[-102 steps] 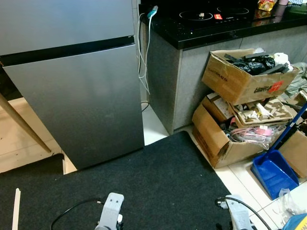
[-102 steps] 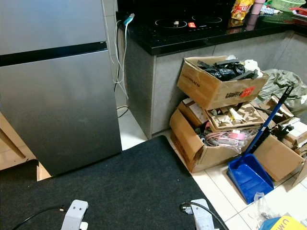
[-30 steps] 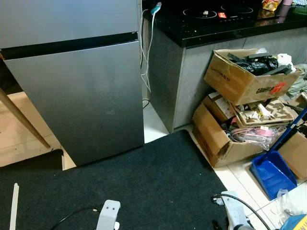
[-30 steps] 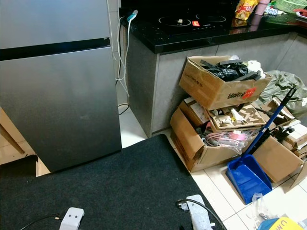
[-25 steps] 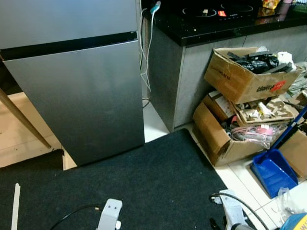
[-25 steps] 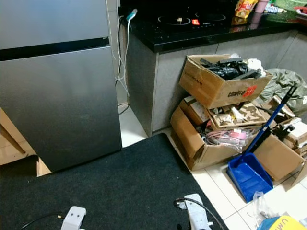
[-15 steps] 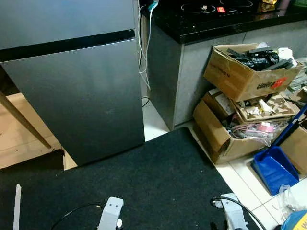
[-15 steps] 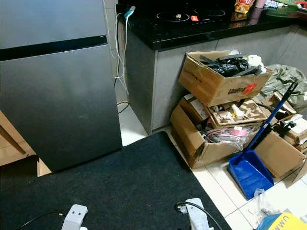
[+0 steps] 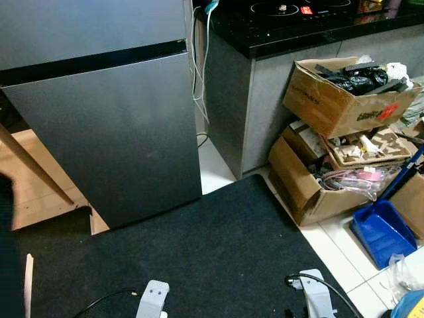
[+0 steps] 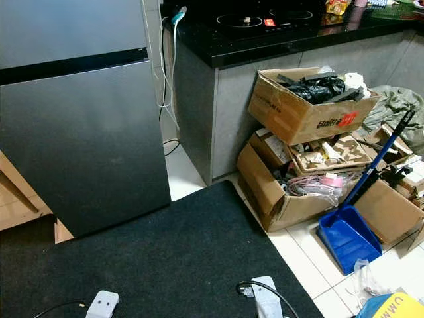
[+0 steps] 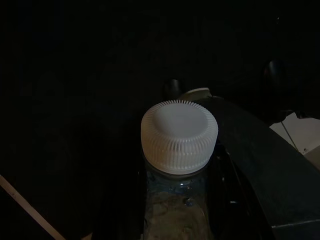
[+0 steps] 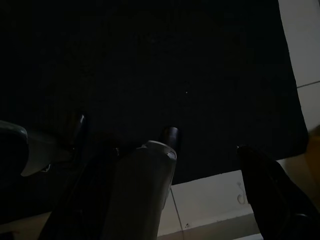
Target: Restocking fridge
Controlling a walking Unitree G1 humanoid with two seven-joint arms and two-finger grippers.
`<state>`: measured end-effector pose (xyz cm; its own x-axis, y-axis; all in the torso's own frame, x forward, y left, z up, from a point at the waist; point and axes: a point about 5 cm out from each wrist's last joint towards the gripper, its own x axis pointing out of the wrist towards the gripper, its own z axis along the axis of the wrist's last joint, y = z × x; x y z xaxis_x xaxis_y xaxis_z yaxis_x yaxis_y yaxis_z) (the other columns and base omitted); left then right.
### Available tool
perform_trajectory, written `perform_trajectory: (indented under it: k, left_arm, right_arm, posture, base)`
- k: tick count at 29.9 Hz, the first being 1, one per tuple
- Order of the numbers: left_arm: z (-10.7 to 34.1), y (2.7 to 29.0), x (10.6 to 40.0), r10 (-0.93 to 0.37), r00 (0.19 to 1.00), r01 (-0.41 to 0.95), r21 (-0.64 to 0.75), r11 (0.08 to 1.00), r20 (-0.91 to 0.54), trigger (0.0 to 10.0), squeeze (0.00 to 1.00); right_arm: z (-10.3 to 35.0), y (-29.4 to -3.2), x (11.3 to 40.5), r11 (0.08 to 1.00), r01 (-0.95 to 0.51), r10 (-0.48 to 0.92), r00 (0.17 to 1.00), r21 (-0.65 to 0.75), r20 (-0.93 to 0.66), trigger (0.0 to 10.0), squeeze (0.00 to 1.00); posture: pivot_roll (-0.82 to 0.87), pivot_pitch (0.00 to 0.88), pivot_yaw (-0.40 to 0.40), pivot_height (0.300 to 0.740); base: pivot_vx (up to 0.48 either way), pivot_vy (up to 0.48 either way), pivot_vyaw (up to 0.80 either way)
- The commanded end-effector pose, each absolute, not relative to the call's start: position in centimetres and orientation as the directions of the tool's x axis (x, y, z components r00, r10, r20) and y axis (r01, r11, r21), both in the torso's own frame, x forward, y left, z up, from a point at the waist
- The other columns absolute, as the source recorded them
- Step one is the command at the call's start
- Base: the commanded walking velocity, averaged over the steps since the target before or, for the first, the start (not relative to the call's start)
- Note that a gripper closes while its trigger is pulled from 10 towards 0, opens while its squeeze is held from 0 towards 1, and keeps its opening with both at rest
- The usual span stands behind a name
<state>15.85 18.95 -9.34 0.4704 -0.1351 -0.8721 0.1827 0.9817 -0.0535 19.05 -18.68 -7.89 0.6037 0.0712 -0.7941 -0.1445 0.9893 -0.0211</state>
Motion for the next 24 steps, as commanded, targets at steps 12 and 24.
perform_trajectory:
  k: [12,24]
  left_arm:
    - [-9.4,20.1,15.2,-0.111,0.460,0.150,-0.046,0.988,-0.881,10.0,0.00]
    - [-9.3,20.5,15.3,-0.108,0.465,0.154,-0.039,0.987,-0.879,10.0,0.00]
  right_arm:
    - [-8.5,-17.3,18.2,0.982,-0.188,0.109,0.578,-0.002,-0.809,10.0,0.00]
    - [-8.2,-16.5,18.8,0.983,-0.181,0.121,0.595,0.014,-0.795,10.0,0.00]
  posture:
    - [-0.09,0.142,0.022,0.740]
    - [-0.08,0.131,0.006,0.740]
  base:
    - [0.000,0.000,0.00]
    - [0.000,0.000,0.00]
